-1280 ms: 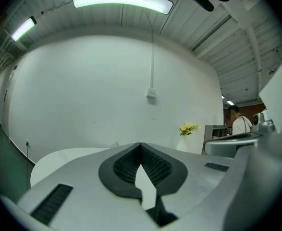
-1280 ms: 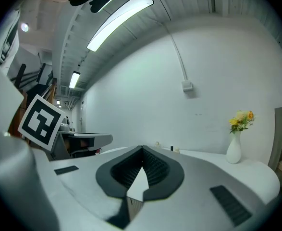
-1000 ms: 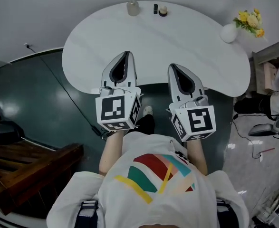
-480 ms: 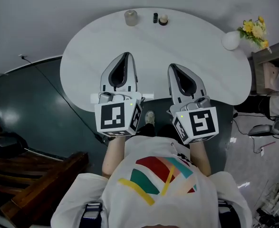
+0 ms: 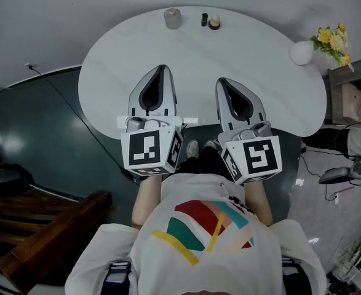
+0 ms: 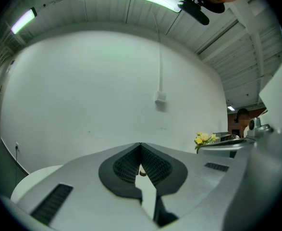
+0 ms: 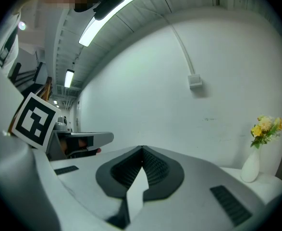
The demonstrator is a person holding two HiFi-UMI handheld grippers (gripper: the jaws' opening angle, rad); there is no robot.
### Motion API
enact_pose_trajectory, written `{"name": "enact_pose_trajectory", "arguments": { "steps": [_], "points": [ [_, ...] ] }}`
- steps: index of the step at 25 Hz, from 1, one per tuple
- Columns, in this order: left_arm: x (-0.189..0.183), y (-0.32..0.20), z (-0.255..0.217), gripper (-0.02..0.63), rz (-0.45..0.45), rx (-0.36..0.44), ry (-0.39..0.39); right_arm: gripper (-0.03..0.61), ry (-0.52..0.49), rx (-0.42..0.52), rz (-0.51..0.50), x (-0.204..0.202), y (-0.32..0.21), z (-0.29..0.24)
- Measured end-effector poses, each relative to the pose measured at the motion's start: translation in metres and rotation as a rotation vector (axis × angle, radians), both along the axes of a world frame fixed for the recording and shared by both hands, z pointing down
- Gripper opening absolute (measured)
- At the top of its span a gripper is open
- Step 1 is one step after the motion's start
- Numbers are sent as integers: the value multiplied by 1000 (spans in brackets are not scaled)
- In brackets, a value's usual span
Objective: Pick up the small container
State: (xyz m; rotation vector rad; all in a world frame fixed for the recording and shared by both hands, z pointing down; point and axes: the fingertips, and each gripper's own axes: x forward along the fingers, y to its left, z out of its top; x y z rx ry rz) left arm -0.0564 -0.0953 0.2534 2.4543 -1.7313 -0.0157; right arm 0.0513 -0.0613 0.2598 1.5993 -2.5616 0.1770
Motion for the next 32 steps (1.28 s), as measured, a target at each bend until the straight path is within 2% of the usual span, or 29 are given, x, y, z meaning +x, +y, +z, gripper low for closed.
{"name": "enact_pose_trajectory", "arguments": {
  "steps": [14,22,32],
  "points": [
    [31,-12,-13,17,-62,26,-37,12,-65,-8,-53,31,-20,0],
    [34,-10,2,17,-109,-13,-33,12,-81,-65,-77,42,-31,16],
    [25,-17,-8,17,-100,9,-29,12,-102,-15,-42,36,-38,1]
  ]
}}
